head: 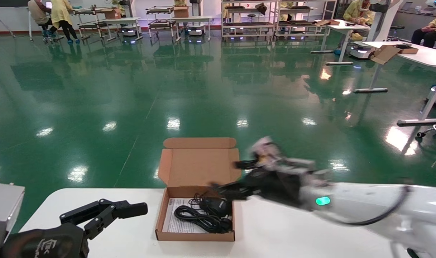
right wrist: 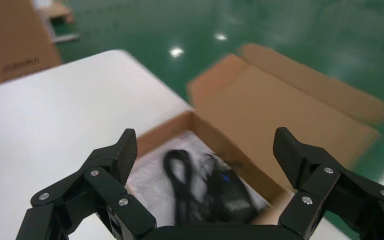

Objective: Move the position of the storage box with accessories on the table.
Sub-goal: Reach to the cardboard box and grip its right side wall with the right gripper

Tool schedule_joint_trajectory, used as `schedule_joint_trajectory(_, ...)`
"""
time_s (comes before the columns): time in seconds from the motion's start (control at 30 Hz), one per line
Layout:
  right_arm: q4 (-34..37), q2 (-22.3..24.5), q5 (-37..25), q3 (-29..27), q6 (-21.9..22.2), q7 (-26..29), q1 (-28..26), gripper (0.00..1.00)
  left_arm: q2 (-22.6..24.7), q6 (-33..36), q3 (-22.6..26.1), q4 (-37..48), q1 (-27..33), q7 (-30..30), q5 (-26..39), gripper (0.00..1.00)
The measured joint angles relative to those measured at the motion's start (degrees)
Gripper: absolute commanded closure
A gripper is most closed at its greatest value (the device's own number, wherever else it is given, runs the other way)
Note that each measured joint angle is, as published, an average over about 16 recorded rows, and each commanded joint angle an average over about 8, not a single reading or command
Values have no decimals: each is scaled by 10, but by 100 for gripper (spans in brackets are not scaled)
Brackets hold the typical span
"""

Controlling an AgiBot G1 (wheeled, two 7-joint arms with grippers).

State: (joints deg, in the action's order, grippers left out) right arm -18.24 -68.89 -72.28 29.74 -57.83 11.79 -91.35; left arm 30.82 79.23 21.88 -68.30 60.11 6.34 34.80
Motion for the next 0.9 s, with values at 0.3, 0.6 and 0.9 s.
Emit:
schedule_joint_trajectory(0.3, 41, 19, -8, 4, 34, 140, -18, 0, 0, 0, 0, 0, 0, 0, 0, 0)
schedule_joint_trajectory(0.6, 78, -23, -58, 39, 92, 230, -41, 0, 0, 0, 0, 0, 0, 0, 0, 0)
schedule_joint_trajectory(0.9, 97, -76, -103, 77, 142, 286, -51, 0, 0, 0, 0, 0, 0, 0, 0, 0)
